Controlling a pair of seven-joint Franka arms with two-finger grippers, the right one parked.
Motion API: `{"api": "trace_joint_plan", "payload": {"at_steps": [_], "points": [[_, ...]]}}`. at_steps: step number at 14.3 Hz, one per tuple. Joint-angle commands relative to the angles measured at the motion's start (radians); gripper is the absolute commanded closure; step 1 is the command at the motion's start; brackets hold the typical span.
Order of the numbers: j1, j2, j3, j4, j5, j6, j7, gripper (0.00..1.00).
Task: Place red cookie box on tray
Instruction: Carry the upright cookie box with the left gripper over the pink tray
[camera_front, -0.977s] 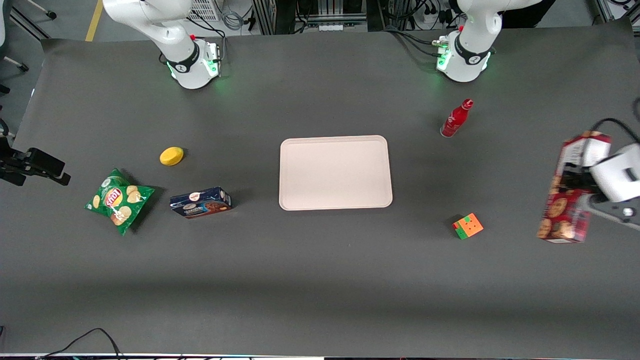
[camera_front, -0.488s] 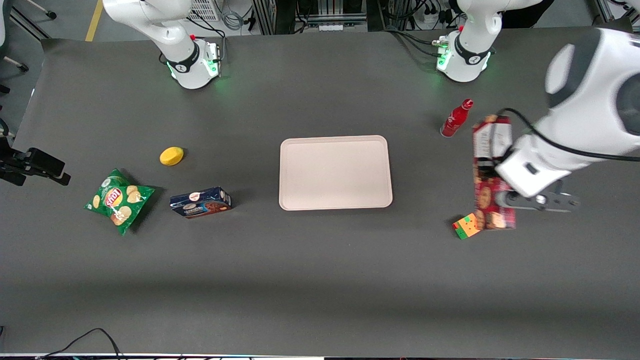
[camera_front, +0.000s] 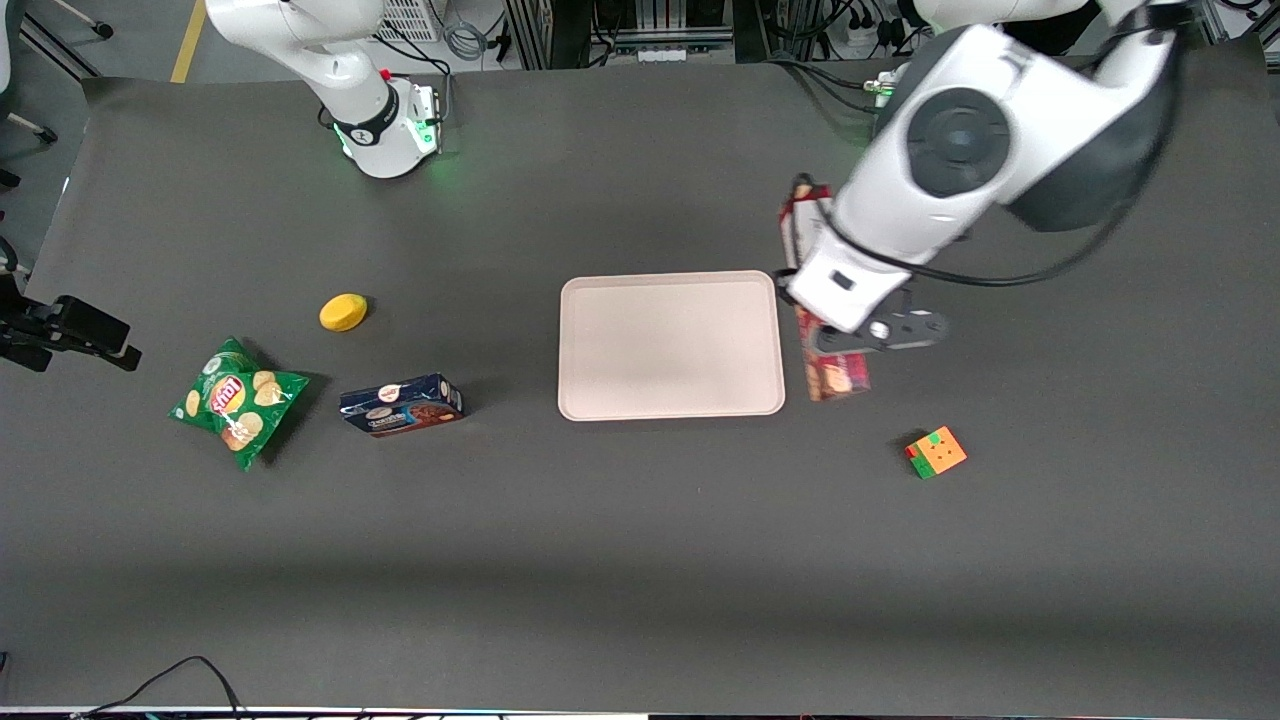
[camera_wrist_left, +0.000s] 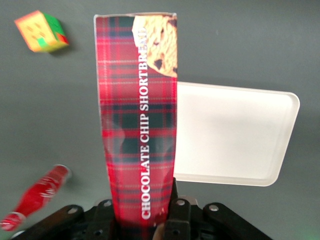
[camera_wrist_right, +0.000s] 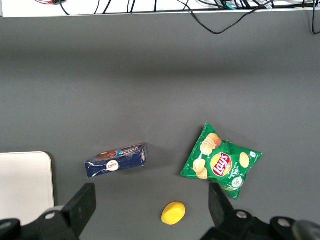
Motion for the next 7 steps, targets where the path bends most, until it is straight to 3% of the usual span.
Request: {"api": "trace_joint_plan", "payload": {"at_steps": [1, 4, 6, 7], "points": [[0.009, -0.054, -0.061, -0.189, 0.018, 0.16, -0.088, 0.66], [0.003, -0.13, -0.071, -0.408, 0.018, 0.401, -0.118, 0.67], [-0.004, -0.12, -0.074, -0.464, 0.027, 0.49, -0.137, 0.67], [-0.018, -0.105, -0.074, -0.481, 0.071, 0.521, -0.145, 0.68]]}}
